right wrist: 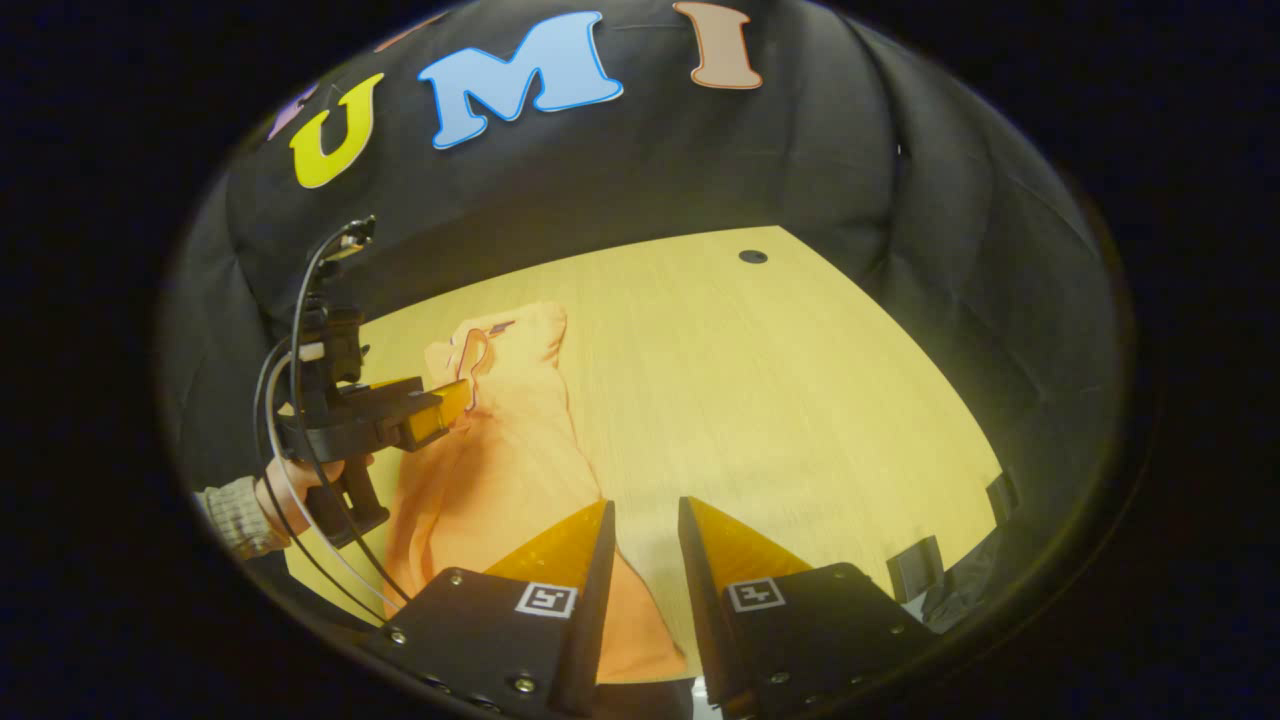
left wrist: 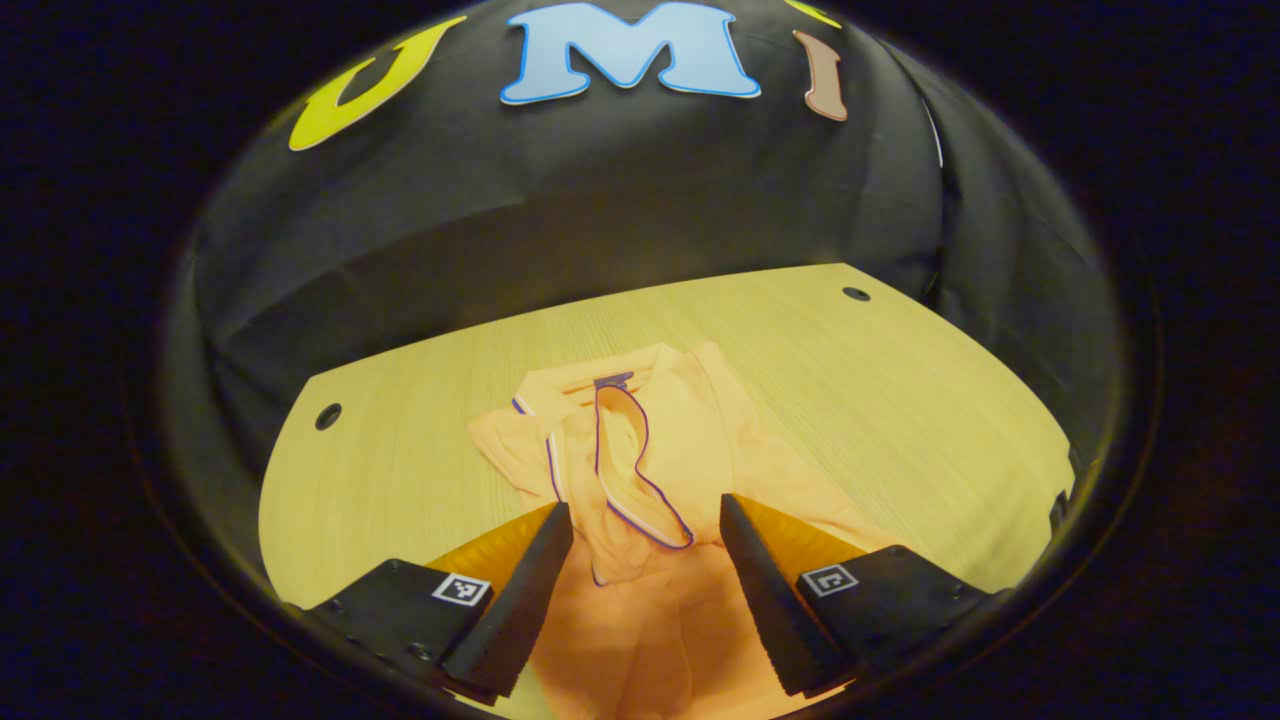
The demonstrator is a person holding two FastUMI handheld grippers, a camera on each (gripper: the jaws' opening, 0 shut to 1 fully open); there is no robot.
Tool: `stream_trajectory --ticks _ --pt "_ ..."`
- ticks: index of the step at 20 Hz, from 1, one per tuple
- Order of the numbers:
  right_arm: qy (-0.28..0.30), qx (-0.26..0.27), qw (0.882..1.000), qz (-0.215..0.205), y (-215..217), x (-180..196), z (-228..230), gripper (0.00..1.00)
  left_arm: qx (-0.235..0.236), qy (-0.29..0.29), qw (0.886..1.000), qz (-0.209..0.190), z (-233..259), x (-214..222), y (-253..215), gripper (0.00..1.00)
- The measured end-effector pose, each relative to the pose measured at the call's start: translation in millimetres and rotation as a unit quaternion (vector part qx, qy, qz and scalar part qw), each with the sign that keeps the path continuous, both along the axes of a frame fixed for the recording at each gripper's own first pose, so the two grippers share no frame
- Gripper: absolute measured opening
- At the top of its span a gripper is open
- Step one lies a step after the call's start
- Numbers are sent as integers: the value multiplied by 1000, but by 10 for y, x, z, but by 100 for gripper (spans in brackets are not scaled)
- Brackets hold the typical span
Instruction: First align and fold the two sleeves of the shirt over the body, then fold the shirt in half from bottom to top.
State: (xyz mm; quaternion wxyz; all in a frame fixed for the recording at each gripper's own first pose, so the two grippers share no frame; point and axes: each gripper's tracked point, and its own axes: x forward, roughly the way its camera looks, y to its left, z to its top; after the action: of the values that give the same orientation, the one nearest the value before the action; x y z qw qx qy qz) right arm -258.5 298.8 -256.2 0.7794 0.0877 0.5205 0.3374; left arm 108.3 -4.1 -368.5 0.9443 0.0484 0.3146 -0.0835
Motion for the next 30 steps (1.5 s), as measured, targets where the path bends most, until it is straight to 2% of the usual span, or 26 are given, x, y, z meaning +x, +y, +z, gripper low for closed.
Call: stream_trajectory --ticks 3,5,7,11,12,17,18,20,22,24,26,27,30 --pt "2 5 1000 29 149 -50 -57 40 -12 14 1000 13 65 -269 115 97" --pt "4 13 999 51 256 -90 -79 40 -13 15 1000 17 118 -472 210 100" --pt "6 18 997 71 344 -132 -96 40 -7 15 1000 16 151 -647 301 97" --pt "16 29 994 106 501 -213 -137 40 10 20 1000 16 167 -1006 459 97" --pt "19 28 993 116 510 -246 -163 40 11 25 999 18 160 -1086 482 100" --pt "45 22 982 180 578 -486 -291 42 4 72 997 23 80 -1575 489 100" --pt "49 19 980 191 589 -524 -324 48 4 81 996 24 55 -1678 491 100" --pt "60 17 975 213 561 -638 -335 51 7 96 995 24 -21 -1860 492 97" --pt "67 2 971 230 500 -739 -379 67 4 120 992 27 -150 -2064 474 100" --pt "81 -24 965 249 446 -858 -471 70 7 152 988 33 -294 -2266 482 97" --pt "96 -56 956 271 361 -986 -581 83 7 184 982 34 -439 -2440 450 100" --pt "101 -66 952 282 332 -1045 -619 83 9 197 980 35 -499 -2505 448 97" --pt "118 -107 937 311 225 -1229 -775 83 28 236 971 32 -679 -2642 447 100"
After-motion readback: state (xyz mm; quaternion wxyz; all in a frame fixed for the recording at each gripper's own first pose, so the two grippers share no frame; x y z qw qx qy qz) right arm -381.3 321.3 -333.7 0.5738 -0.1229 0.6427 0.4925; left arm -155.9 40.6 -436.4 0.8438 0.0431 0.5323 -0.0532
